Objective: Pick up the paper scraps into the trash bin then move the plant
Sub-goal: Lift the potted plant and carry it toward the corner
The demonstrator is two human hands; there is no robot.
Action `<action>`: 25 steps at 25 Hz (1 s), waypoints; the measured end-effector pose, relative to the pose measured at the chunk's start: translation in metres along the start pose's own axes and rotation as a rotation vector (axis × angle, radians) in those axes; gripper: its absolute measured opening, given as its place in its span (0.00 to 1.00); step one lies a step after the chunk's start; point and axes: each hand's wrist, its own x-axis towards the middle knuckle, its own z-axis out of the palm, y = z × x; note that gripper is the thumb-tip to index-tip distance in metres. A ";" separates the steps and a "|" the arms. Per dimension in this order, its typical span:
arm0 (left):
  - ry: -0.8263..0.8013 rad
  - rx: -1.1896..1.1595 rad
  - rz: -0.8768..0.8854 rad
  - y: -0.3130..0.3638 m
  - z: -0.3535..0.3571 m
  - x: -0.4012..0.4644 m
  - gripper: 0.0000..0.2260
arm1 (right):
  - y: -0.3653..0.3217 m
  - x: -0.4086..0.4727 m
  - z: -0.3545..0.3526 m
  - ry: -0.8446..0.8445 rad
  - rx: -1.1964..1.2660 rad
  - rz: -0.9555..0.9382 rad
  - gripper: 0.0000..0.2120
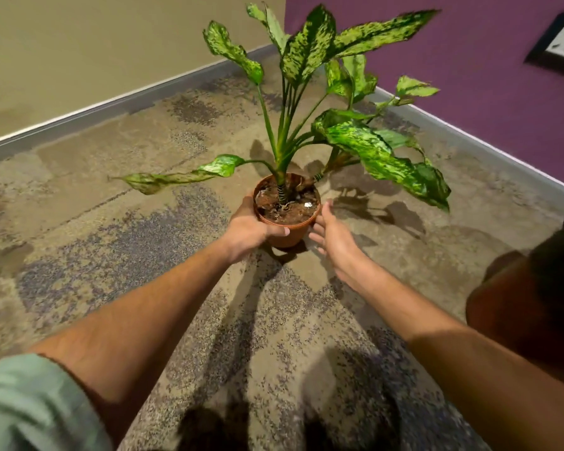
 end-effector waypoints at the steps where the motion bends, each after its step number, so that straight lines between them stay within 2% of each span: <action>1: -0.002 -0.012 0.009 -0.001 -0.001 0.002 0.36 | 0.002 0.001 -0.002 0.013 -0.014 -0.002 0.30; 5: -0.068 -0.033 -0.005 -0.008 -0.005 0.007 0.39 | -0.002 0.016 -0.012 0.124 -0.191 -0.029 0.34; 7: -0.093 0.021 -0.008 -0.013 -0.010 0.012 0.41 | -0.002 0.025 -0.016 0.066 -0.124 -0.091 0.35; 9: -0.106 0.077 -0.001 -0.016 -0.015 0.017 0.43 | 0.005 0.031 -0.016 -0.065 -0.011 -0.161 0.37; 13: -0.197 0.114 0.043 -0.020 -0.020 0.025 0.47 | 0.020 0.036 -0.014 -0.190 -0.241 -0.263 0.59; 15: -0.217 0.123 0.085 -0.022 -0.020 0.025 0.50 | 0.025 0.040 -0.014 -0.220 -0.198 -0.294 0.66; 20: -0.144 0.086 0.118 -0.024 -0.018 0.022 0.52 | 0.031 0.052 -0.008 -0.134 -0.200 -0.375 0.64; 23: -0.147 0.086 0.150 -0.024 -0.019 0.025 0.51 | 0.030 0.060 -0.010 -0.137 -0.166 -0.446 0.55; 25: -0.147 0.112 0.157 -0.024 -0.020 0.027 0.51 | 0.031 0.063 -0.009 -0.133 -0.165 -0.458 0.53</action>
